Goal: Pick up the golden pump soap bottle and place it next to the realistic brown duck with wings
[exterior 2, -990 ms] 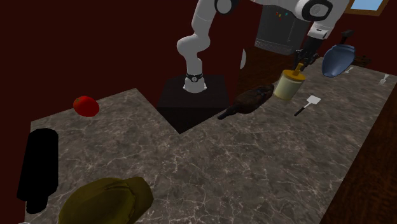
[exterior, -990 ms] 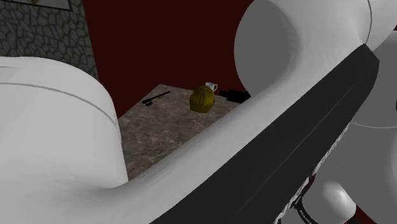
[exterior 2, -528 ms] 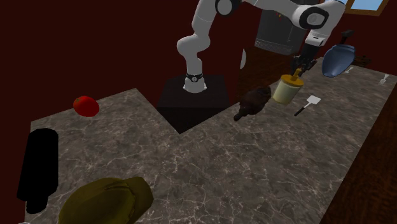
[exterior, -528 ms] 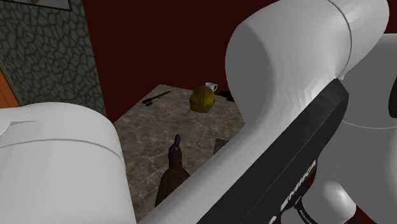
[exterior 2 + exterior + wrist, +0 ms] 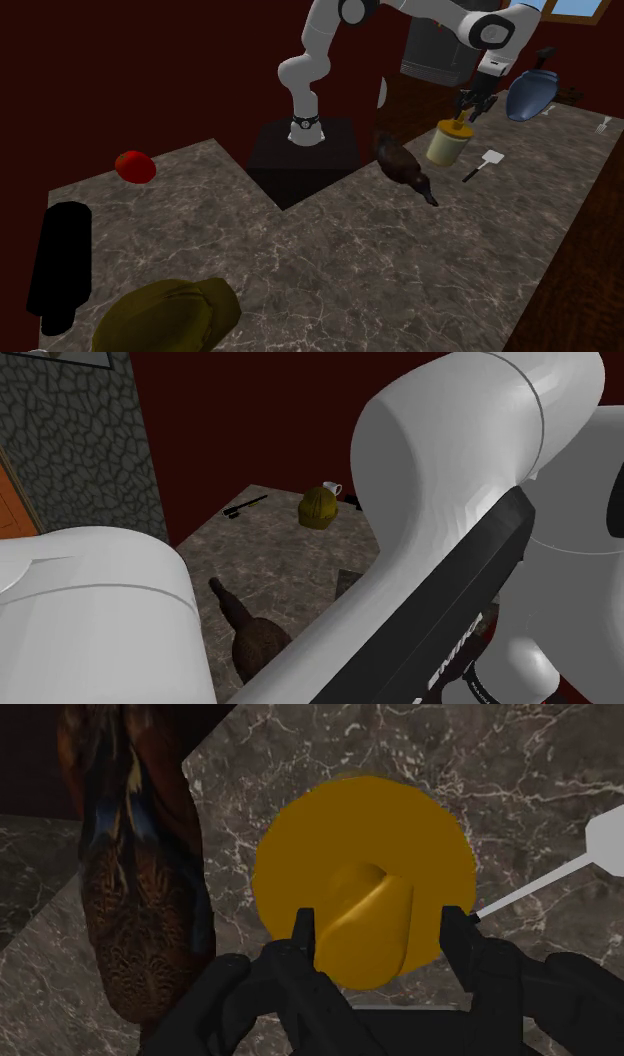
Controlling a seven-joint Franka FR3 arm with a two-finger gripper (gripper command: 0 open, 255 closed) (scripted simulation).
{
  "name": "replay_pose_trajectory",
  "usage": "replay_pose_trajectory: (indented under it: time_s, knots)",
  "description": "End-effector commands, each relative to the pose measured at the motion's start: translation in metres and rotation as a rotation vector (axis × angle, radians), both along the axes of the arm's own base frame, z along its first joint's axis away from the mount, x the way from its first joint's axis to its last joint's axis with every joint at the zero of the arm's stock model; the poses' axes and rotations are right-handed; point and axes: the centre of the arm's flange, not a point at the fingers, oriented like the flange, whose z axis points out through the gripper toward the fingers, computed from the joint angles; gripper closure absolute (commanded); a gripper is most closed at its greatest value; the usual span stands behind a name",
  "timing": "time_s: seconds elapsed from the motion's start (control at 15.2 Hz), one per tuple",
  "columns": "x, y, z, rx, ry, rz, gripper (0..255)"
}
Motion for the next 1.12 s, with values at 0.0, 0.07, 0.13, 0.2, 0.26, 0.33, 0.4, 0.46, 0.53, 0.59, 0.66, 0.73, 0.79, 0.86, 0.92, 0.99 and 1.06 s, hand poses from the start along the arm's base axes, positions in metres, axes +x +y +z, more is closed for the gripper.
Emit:
replay_pose_trajectory:
  time_s: [0.0, 0.07, 0.13, 0.2, 0.26, 0.33, 0.4, 0.46, 0.53, 0.59, 0.66, 0.73, 0.79, 0.86, 0.92, 0.99, 1.06]
  knots:
    - [0.0, 0.0, 0.0, 0.0, 0.0, 0.0, 0]
    - [0.0, 0.0, 0.0, 0.0, 0.0, 0.0, 0]
    - [0.0, 0.0, 0.0, 0.0, 0.0, 0.0, 0]
    - [0.0, 0.0, 0.0, 0.0, 0.0, 0.0, 0]
    - [0.0, 0.0, 0.0, 0.0, 0.0, 0.0, 0]
    - [0.0, 0.002, 0.013, 0.0, 0.0, 0.0, 0]
    - [-0.001, 0.005, 0.026, 0.0, 0.0, 0.0, 0]
    - [-0.001, 0.007, 0.039, 0.0, 0.0, 0.0, 0]
    - [-0.001, 0.009, 0.049, 0.0, 0.0, 0.0, 0]
    - [-0.001, 0.009, 0.049, 0.0, 0.0, 0.0, 0]
    - [-0.001, 0.008, 0.049, 0.0, 0.0, 0.0, 0]
    - [-0.001, 0.009, 0.049, 0.0, 0.0, 0.0, 0]
    - [-0.001, 0.009, 0.049, 0.0, 0.0, 0.0, 0]
    - [-0.001, 0.009, 0.049, 0.0, 0.0, 0.0, 0]
    - [-0.001, 0.009, 0.049, 0.0, 0.0, 0.0, 0]
    - [-0.001, 0.009, 0.049, 0.0, 0.0, 0.0, 0]
    - [-0.001, 0.009, 0.049, 0.0, 0.0, 0.0, 0]
